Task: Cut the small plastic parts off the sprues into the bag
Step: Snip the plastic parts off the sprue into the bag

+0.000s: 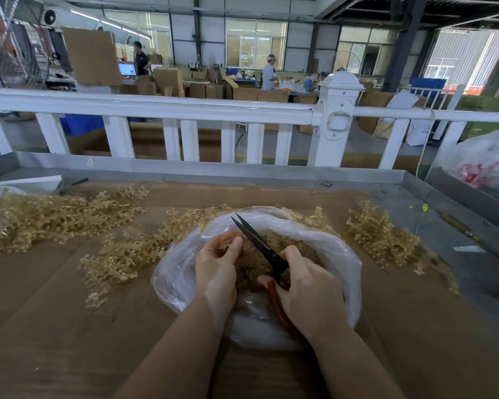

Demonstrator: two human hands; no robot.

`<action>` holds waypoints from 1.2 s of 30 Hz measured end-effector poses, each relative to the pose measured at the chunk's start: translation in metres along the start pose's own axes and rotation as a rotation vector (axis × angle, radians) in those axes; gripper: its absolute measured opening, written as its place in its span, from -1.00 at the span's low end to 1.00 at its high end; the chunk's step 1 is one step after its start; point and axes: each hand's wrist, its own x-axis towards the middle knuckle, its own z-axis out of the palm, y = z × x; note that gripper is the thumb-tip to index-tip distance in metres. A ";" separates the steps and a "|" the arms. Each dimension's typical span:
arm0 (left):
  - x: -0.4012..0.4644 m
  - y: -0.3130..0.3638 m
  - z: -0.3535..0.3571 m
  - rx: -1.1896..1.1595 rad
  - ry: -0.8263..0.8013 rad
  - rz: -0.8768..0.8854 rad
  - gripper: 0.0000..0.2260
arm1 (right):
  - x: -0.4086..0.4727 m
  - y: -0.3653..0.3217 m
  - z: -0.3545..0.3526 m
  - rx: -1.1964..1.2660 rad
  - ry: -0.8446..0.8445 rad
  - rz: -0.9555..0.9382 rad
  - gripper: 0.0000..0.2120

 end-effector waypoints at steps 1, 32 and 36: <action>0.001 0.000 -0.001 -0.031 0.004 -0.036 -0.81 | 0.000 0.000 0.000 -0.003 0.013 0.002 -0.60; 0.005 -0.006 -0.010 0.099 -0.354 -0.070 -0.51 | 0.000 0.001 0.002 0.010 0.033 0.076 -0.66; 0.008 -0.012 -0.013 0.212 -0.302 0.076 -0.60 | -0.002 0.002 0.001 0.011 0.018 0.068 -0.64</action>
